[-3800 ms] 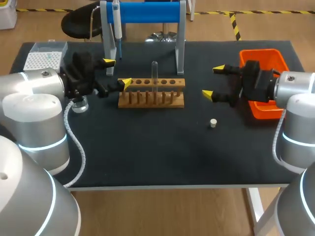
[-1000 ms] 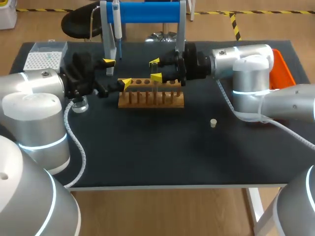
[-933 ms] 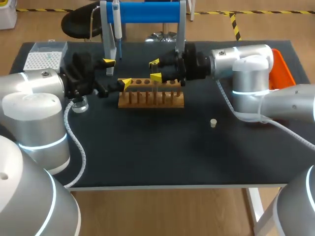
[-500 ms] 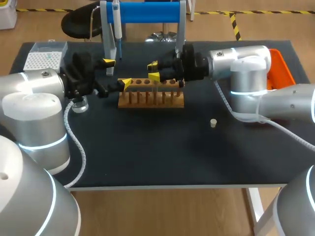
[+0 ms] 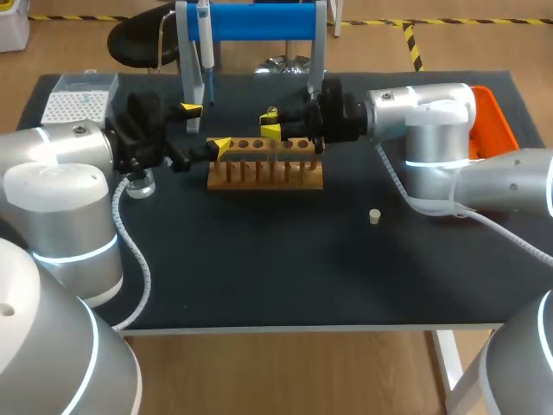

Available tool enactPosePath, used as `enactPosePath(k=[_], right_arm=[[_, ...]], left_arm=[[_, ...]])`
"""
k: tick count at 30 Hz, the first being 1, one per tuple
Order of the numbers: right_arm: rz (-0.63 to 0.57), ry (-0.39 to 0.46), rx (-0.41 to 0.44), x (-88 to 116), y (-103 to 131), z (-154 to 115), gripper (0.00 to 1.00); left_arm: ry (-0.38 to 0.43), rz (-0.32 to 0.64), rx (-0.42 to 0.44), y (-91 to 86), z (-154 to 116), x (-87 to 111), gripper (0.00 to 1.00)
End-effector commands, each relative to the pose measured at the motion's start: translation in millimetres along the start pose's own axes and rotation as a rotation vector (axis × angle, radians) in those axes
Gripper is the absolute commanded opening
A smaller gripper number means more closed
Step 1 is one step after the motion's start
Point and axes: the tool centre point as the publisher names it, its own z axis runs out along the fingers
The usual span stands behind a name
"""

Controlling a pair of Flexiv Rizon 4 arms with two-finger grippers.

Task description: Invert the test tube, pick up the pipette, mount the tip to pipette, aspirate from beaker and dispense into the tube, eject the tip, return the pipette, and cap with the stopper.

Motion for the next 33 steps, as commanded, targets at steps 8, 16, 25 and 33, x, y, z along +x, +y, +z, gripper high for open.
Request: enactPosePath(k=[8,16,25,33], right_arm=[[-0.009,0.005,-0.010,0,13,-1,0.00],[-0.006,0.007,-0.011,2,22,1,0.00],[-0.018,0.008,-0.007,4,35,1,0.00],[-0.033,0.000,-0.004,5,47,-2,0.00]], left_arm=[[-0.003,0.001,0.002,1.0,1,0.6,1.00],[-0.003,0.001,0.002,1.0,1,0.6,1.00],[-0.003,0.001,0.002,1.0,1,0.6,1.00],[-0.003,0.001,0.002,1.0,1,0.6,1.00]])
